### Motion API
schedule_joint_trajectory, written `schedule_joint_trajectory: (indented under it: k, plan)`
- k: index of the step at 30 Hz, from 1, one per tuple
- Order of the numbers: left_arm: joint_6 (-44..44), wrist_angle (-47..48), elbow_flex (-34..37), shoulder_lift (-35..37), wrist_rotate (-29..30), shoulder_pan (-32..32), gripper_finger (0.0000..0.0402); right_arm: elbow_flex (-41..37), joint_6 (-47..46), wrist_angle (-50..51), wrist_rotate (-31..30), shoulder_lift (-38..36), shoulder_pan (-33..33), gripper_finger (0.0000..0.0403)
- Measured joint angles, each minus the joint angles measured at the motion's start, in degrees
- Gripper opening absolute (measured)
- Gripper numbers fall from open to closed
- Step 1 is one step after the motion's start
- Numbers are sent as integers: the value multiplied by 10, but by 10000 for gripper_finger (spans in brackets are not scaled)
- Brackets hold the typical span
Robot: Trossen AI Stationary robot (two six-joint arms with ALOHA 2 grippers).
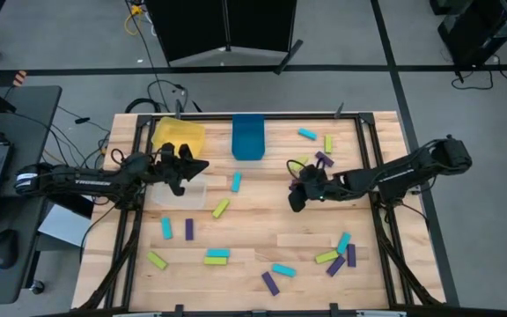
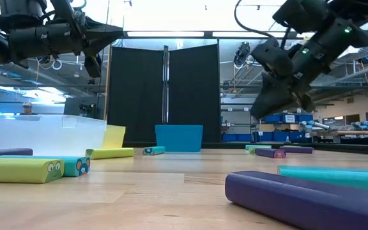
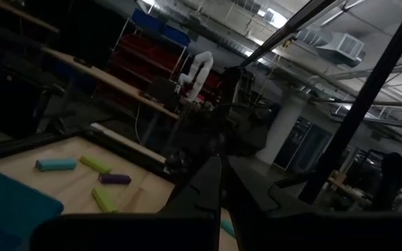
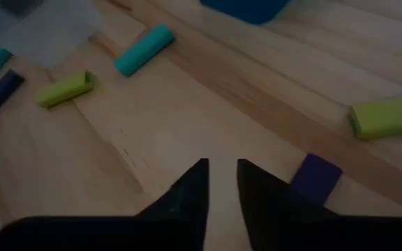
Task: Sort blocks
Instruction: Put the purple block into the blue bin
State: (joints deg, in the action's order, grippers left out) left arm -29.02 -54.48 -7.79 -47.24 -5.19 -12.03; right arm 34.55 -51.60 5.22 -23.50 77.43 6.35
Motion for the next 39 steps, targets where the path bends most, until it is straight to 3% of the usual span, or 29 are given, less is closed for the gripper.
schedule_joint_trajectory:
  k: [7, 14, 22, 33, 39]
  plan:
    - [3, 0, 0, 0, 0, 0, 30, 48, -42, 100, 4, 40, -5, 167]
    - [16, 0, 0, 0, 0, 0, 30, 67, -96, 176, 3, 60, -9, 178]
    - [31, 0, 0, 0, 0, 0, 30, 67, -68, 160, -20, 64, -13, 179]
    - [31, 0, 0, 0, 0, 0, 30, 67, -23, 105, -9, 65, -29, 180]
    - [32, 1, 0, 0, 0, 0, 30, 67, -55, 160, 17, 78, -38, 221]
